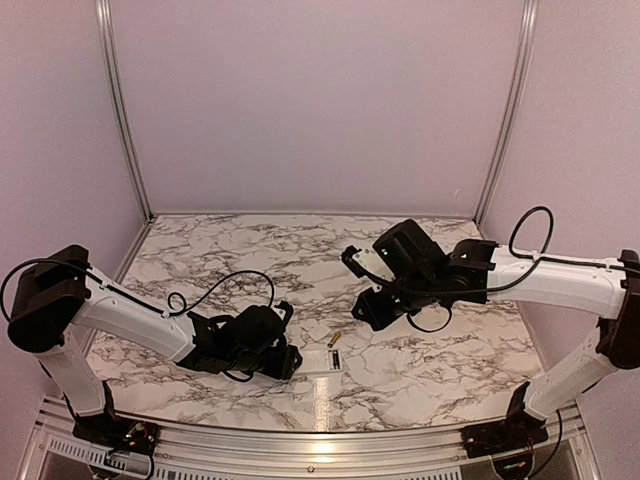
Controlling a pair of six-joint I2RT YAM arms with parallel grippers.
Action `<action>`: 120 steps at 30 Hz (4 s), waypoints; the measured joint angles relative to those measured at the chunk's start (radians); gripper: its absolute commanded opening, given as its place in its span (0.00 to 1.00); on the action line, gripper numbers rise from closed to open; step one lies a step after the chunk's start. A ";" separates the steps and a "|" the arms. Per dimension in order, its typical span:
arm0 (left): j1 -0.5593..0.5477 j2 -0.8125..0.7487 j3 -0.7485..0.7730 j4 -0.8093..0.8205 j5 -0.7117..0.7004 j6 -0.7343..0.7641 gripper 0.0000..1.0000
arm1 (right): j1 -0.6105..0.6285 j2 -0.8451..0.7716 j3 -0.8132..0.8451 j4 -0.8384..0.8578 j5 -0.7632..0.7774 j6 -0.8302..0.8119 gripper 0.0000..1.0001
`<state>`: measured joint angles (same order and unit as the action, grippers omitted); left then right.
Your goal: Unload the batteries from the remote control
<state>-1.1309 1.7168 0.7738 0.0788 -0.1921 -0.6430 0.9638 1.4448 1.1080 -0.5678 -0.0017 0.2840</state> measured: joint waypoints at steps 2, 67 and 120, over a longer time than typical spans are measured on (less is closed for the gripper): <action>0.000 0.002 0.004 0.000 0.000 0.000 0.58 | 0.004 -0.021 0.000 -0.017 0.028 -0.010 0.00; -0.005 0.011 0.016 0.008 0.003 0.004 0.50 | 0.107 0.225 0.118 -0.255 0.028 0.007 0.00; -0.005 0.020 0.022 0.006 0.000 0.022 0.48 | 0.114 0.317 0.207 -0.367 0.071 -0.061 0.00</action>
<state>-1.1362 1.7367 0.7956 0.0849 -0.1925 -0.6212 1.0775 1.7618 1.3148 -0.9352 0.0689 0.2230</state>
